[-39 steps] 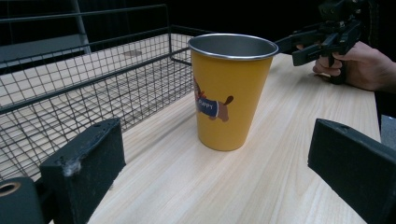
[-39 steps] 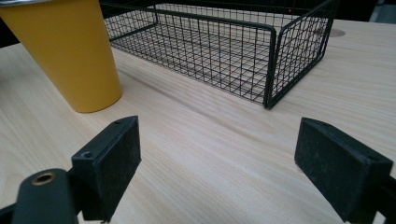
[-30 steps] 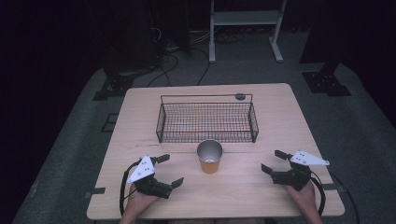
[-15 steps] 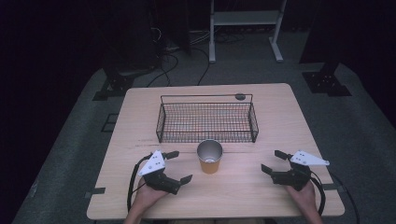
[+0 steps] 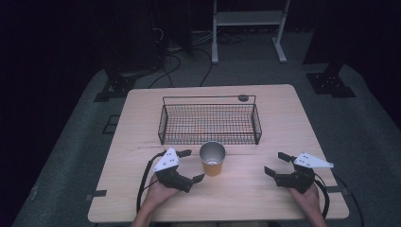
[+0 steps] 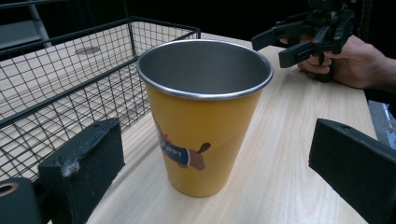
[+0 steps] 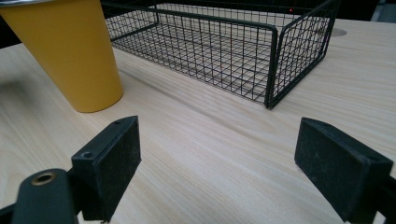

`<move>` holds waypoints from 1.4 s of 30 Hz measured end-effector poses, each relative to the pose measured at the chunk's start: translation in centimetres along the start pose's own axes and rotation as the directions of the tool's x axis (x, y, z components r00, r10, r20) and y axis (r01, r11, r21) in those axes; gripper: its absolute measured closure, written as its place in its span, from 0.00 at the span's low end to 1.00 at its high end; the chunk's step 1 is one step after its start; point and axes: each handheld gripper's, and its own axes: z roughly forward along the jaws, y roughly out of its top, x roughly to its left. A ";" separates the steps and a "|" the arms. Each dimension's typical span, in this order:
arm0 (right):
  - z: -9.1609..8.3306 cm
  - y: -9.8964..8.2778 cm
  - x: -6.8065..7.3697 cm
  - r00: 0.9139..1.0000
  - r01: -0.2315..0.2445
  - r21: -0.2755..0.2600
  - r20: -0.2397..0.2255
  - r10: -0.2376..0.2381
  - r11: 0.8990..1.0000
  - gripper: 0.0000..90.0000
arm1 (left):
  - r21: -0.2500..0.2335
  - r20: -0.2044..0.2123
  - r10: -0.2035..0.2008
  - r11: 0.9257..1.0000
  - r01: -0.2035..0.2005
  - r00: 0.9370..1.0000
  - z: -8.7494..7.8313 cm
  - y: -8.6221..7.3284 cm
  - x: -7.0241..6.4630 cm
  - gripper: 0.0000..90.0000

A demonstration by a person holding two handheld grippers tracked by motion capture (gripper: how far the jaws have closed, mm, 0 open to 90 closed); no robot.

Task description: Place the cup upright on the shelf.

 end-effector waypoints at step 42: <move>0.0 0.0 0.0 1.000 -0.003 0.000 -0.002 0.003 1.000 0.15 | 0.023 0.016 -0.037 0.999 0.037 0.999 5.3 0.9 0.6 0.03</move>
